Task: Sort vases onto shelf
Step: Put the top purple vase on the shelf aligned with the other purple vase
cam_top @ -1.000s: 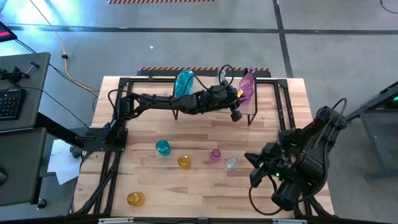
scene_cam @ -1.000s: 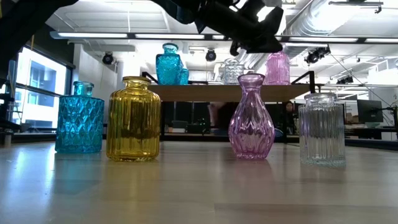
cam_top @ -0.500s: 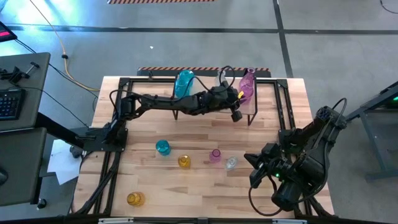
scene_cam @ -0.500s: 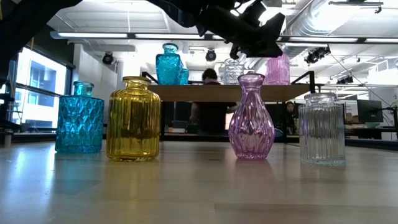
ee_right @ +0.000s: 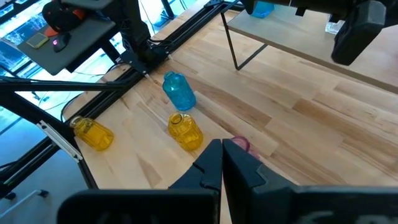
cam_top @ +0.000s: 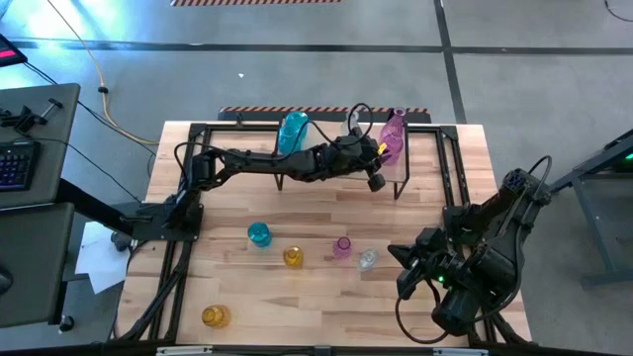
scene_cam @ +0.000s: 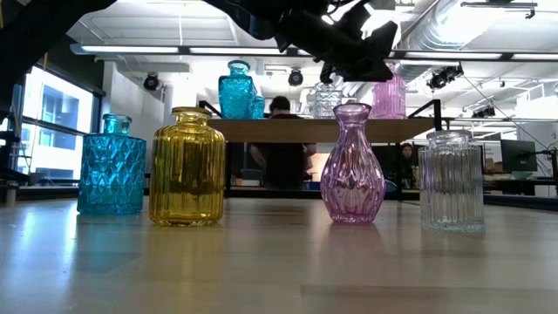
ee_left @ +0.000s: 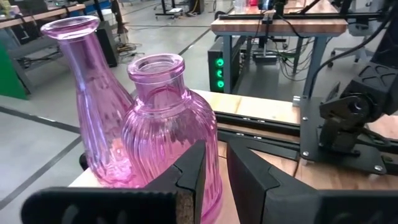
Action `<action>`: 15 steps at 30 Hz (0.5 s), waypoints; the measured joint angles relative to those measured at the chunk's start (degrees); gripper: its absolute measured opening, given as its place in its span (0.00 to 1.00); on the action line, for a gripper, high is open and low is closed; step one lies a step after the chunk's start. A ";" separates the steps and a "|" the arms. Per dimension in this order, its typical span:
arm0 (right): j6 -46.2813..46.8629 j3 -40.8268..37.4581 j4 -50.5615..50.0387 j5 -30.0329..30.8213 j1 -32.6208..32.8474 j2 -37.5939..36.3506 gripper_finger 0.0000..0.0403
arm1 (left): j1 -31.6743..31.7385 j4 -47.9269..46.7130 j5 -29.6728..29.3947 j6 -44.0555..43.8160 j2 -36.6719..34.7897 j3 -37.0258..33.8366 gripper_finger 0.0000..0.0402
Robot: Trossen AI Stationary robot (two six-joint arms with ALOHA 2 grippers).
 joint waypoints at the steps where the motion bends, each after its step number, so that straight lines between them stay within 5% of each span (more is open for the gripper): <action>1: 0.00 0.00 0.22 0.00 0.00 0.00 0.00 | 0.06 0.02 0.00 0.00 0.00 0.00 0.14; 15: -0.01 0.00 1.14 0.00 0.00 0.02 0.00 | 0.18 1.48 -1.29 -0.14 0.09 -0.09 0.14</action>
